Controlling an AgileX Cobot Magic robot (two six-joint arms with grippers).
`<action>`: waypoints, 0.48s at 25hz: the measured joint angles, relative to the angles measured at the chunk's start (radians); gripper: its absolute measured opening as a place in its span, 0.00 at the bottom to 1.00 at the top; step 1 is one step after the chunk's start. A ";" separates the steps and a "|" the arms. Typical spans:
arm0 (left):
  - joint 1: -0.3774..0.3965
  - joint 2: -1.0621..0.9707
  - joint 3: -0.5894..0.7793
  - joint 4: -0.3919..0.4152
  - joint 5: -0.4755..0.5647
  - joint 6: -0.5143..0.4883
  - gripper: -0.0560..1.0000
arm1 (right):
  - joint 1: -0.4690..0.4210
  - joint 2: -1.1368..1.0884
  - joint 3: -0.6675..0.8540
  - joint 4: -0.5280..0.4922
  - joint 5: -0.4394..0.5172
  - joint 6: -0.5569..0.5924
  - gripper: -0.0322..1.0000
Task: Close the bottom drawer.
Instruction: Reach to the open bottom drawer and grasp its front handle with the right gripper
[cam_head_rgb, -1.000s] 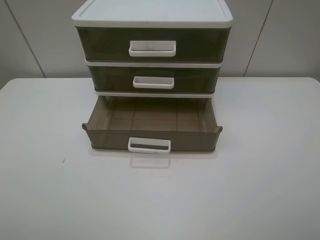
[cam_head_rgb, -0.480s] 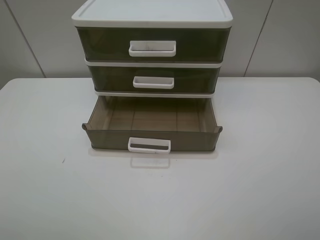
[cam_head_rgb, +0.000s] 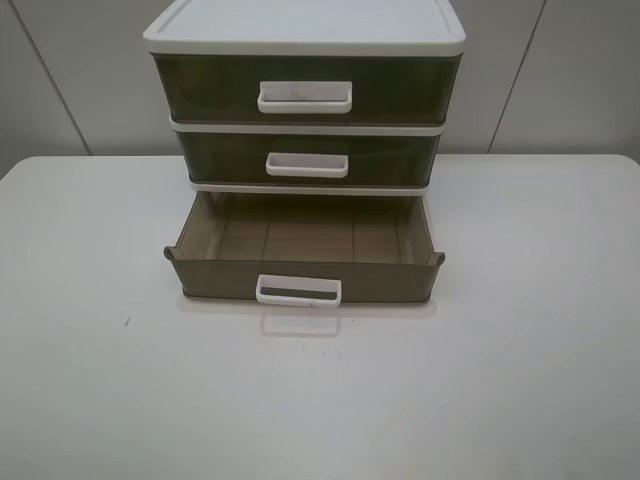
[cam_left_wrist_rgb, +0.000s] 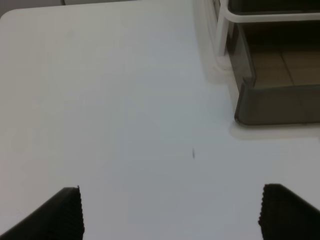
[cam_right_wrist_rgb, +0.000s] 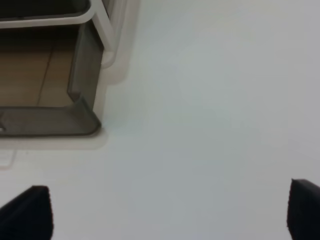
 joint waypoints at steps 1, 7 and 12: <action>0.000 0.000 0.000 0.000 0.000 0.000 0.73 | 0.000 0.000 0.000 0.000 0.000 0.000 0.83; 0.000 0.000 0.000 0.000 0.000 0.000 0.73 | 0.104 0.344 -0.156 -0.006 -0.166 0.000 0.83; 0.000 0.000 0.000 0.000 0.000 0.000 0.73 | 0.358 0.577 -0.229 -0.024 -0.347 0.000 0.83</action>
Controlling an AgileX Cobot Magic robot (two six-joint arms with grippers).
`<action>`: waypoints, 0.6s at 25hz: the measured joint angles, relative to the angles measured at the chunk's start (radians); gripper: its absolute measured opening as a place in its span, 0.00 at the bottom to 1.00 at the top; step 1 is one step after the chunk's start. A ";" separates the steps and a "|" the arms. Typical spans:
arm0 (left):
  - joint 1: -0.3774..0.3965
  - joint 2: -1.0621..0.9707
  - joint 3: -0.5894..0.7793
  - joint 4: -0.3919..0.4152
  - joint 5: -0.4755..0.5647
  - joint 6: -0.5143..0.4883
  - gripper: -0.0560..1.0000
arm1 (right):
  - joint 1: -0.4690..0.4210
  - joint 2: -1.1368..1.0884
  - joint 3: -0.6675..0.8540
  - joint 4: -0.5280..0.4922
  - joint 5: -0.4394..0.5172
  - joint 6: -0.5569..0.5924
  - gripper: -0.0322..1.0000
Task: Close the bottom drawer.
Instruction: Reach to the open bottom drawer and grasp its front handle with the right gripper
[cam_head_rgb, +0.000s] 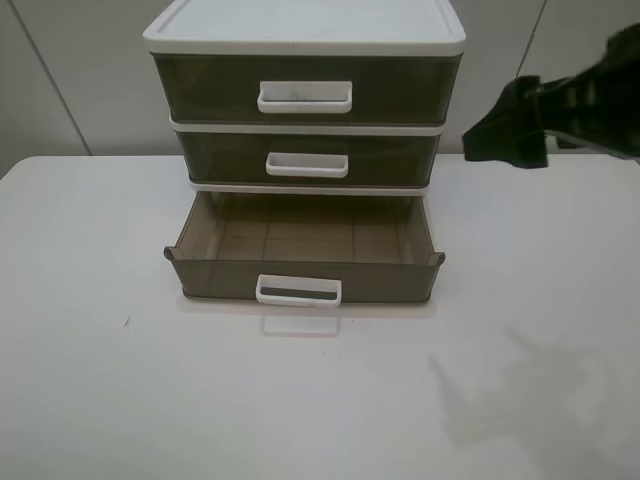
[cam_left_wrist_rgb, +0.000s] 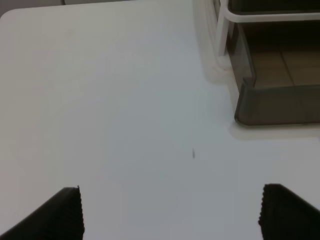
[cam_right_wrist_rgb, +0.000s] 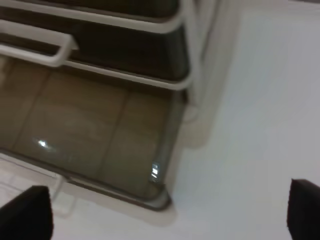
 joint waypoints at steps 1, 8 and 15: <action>0.000 0.000 0.000 0.000 0.000 0.000 0.73 | 0.043 0.036 0.000 0.014 -0.063 0.000 0.83; 0.000 0.000 0.000 0.000 0.000 0.000 0.73 | 0.219 0.281 0.009 0.152 -0.369 0.000 0.83; 0.000 0.000 0.000 0.000 0.000 0.000 0.73 | 0.313 0.343 0.258 0.200 -0.712 0.000 0.83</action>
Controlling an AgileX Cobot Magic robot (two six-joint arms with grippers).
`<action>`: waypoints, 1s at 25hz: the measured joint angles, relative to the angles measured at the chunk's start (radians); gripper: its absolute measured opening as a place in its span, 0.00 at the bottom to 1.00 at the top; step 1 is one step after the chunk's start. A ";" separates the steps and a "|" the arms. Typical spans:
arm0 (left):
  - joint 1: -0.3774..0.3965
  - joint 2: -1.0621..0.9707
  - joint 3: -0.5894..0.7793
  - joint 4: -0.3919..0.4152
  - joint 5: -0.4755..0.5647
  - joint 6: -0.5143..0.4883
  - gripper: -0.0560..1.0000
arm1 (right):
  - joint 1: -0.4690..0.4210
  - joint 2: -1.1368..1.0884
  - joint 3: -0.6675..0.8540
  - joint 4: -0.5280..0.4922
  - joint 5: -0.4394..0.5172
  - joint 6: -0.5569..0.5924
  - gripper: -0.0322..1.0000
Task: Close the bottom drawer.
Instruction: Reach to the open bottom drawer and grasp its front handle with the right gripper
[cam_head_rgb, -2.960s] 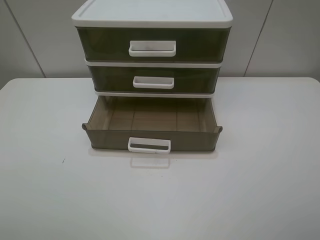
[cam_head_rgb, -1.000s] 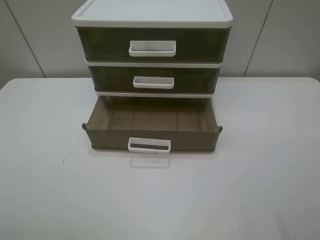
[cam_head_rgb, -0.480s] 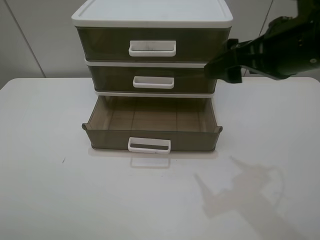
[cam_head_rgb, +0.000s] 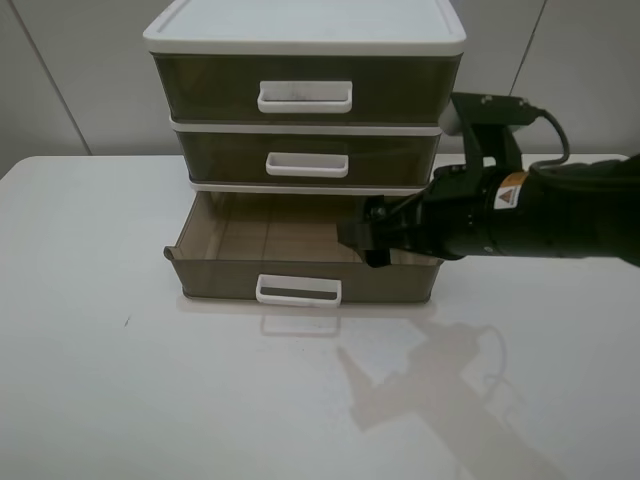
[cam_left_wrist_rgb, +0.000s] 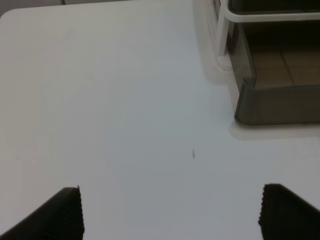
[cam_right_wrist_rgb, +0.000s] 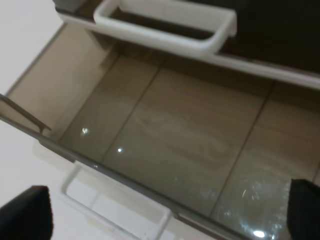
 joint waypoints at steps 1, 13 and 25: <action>0.000 0.000 0.000 0.000 0.000 0.000 0.73 | 0.010 0.001 0.050 0.007 -0.064 0.000 0.83; 0.000 0.000 0.000 0.000 0.000 0.000 0.73 | 0.093 0.005 0.298 0.072 -0.561 -0.060 0.82; 0.000 0.000 0.000 0.000 0.000 0.000 0.73 | 0.094 0.371 0.297 -0.175 -0.949 -0.086 0.09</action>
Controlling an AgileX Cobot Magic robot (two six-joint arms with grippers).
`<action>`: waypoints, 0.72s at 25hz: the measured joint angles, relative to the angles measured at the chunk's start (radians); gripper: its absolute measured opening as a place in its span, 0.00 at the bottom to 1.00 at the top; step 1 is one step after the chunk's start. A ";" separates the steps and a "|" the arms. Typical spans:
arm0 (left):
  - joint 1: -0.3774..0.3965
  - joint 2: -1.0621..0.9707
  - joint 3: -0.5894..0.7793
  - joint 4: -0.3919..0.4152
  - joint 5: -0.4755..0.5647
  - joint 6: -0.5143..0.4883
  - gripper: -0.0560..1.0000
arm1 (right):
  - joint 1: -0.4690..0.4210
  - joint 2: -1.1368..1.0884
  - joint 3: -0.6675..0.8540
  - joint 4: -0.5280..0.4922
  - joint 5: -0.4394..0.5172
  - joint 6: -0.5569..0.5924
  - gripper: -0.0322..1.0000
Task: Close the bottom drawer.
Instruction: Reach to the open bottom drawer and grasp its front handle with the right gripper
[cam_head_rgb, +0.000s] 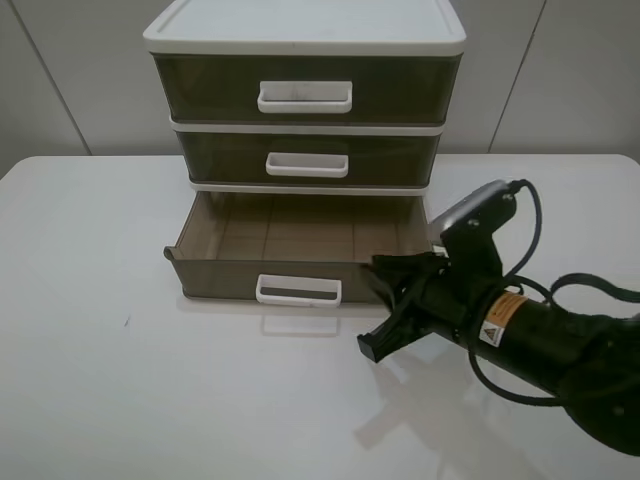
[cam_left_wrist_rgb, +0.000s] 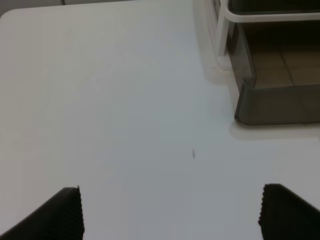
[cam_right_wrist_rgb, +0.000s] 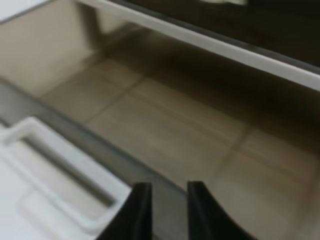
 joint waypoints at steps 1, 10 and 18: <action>0.000 0.000 0.000 0.000 0.000 0.000 0.73 | 0.000 0.037 0.000 -0.056 -0.064 0.013 0.07; 0.000 0.000 0.000 0.000 0.000 0.000 0.73 | 0.000 0.268 -0.078 -0.181 -0.173 0.031 0.05; 0.000 0.000 0.000 0.000 0.000 0.000 0.73 | 0.000 0.268 -0.112 -0.201 -0.178 0.031 0.05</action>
